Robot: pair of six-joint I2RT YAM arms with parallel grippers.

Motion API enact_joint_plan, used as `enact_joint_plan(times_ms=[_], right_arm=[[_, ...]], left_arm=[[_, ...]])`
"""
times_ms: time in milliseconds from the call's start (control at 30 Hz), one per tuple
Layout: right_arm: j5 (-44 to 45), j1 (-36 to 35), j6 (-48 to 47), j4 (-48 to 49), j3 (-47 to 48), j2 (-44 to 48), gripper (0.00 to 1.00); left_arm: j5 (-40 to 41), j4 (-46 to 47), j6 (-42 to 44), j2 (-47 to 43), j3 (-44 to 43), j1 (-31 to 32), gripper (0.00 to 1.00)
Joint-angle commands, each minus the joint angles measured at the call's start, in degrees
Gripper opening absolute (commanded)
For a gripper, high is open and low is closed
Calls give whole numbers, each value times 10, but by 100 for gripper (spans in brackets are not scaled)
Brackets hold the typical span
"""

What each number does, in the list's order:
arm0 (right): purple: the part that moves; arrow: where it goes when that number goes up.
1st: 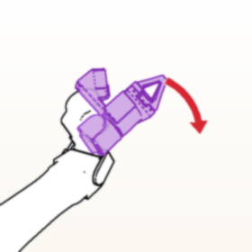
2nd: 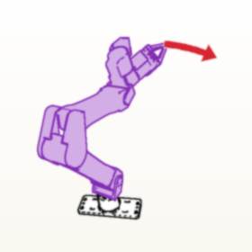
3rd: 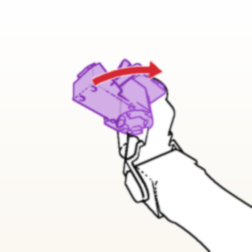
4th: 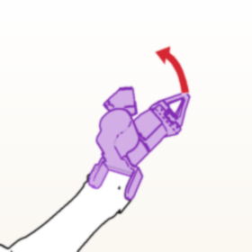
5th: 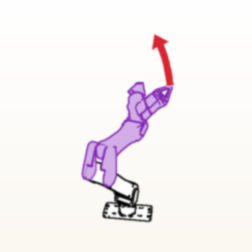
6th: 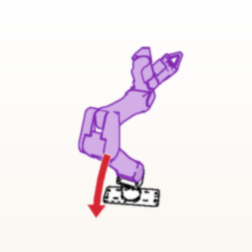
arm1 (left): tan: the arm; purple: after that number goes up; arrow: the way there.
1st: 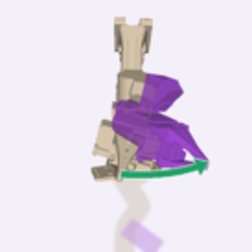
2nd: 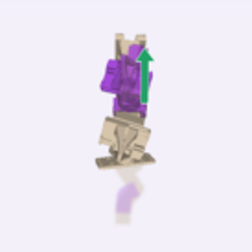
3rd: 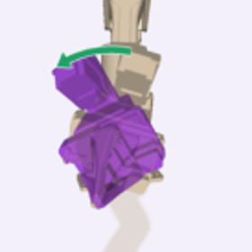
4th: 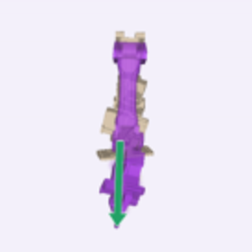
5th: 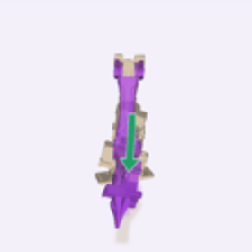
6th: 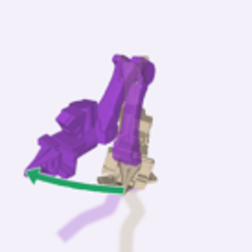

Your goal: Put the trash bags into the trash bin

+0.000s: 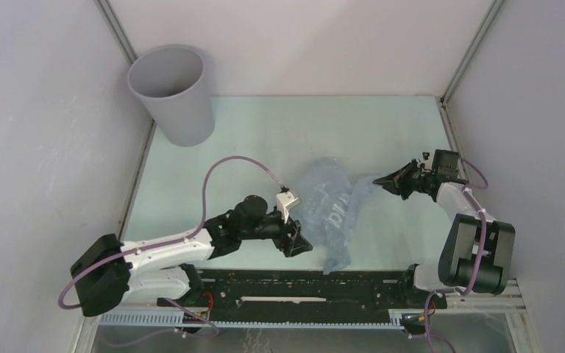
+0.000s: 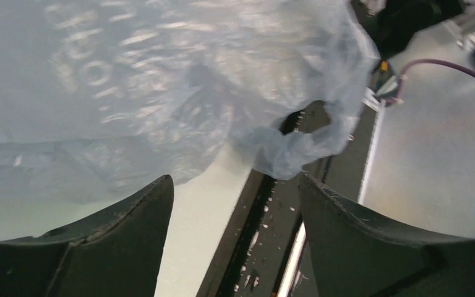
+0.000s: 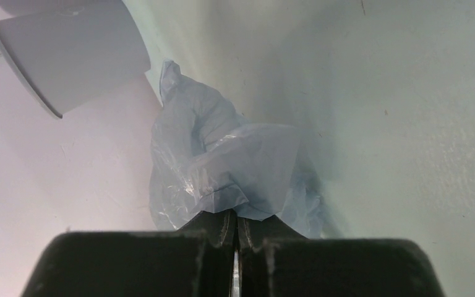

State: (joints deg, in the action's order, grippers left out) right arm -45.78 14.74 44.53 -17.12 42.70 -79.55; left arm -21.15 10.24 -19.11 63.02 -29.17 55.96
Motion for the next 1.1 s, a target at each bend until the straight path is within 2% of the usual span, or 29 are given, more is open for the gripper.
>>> enact_joint_plan(times_ms=[0, 100, 267, 367, 433, 633, 733, 800, 900, 1067], right_arm=[[-8, -6, 19, 6, 20, 6, 0], [-4, -10, 9, -3, 20, 16, 0], [8, -12, -21, -36, 19, 35, 0], [12, -11, -32, -44, 19, 40, 0], [10, -7, -31, -38, 20, 39, 0], [-1, -5, -29, -24, 39, 27, 0], [-4, -4, -34, -26, 44, 18, 0], [-3, -4, -37, -27, 44, 16, 0], [-3, -4, -39, -27, 44, 13, 0], [0, -2, -45, -30, 44, 10, 0]], left_arm=[[100, 27, -39, 51, -39, -3, 76], [148, -7, -56, 120, -105, -27, 76], [154, -132, -61, 267, -307, -116, 72], [140, -203, -70, 315, -400, -159, 69], [126, -193, -52, 306, -389, -164, 72], [2, -111, -10, 187, -220, -169, 86], [-103, -53, -39, 160, -166, -187, 86], [-131, -51, -48, 160, -156, -188, 83], [-114, -59, -53, 149, -137, -188, 85], [-57, -69, -36, 82, -85, -195, 87]])
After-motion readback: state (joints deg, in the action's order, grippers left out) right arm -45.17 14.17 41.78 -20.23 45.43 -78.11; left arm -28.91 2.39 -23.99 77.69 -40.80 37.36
